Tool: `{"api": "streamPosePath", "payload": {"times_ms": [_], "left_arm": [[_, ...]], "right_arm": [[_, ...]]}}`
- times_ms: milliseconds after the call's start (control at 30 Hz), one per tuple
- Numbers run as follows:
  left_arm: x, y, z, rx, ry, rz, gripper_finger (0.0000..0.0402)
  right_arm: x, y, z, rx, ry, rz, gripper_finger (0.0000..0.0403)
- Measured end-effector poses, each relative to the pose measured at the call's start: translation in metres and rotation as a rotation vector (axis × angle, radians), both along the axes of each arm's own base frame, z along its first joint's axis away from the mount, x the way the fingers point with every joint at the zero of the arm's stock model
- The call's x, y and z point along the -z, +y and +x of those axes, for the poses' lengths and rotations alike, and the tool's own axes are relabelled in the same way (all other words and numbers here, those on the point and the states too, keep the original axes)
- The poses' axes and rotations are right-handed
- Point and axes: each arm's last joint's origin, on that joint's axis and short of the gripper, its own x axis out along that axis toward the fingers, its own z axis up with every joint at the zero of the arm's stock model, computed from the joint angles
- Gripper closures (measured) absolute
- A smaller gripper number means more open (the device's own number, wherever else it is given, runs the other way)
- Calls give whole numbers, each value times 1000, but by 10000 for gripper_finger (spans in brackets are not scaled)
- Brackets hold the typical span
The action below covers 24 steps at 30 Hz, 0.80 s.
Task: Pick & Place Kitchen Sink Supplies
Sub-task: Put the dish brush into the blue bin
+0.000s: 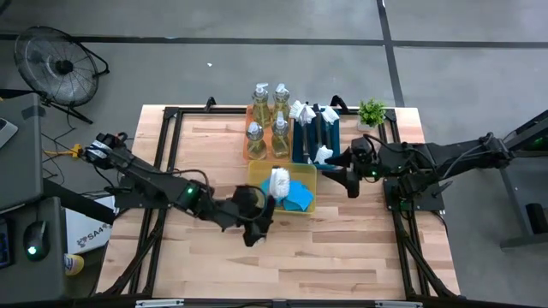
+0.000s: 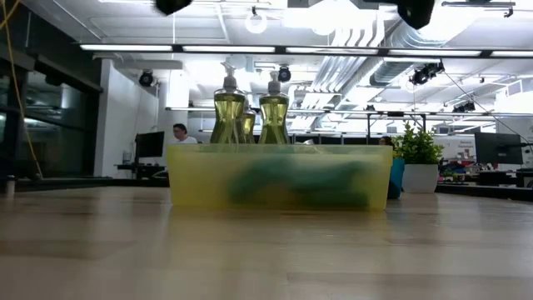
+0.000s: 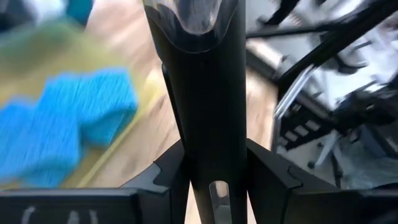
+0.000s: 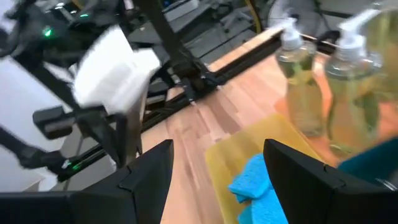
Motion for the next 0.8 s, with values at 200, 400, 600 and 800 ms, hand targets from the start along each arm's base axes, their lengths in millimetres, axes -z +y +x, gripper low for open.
{"api": "streamPosePath", "payload": {"times_ms": [200,400,600,800], "left_arm": [[-19,14,15,46,-198,157,278],[-36,28,25,80,-359,283,278],[-45,43,31,127,-457,324,278],[-45,54,34,165,-469,317,278]], "right_arm": [[-2,4,8,-95,-42,-27,160],[-6,7,20,-145,-117,-62,160],[-9,11,34,-188,-201,-130,160],[-11,12,42,-193,-257,-193,160]]}}
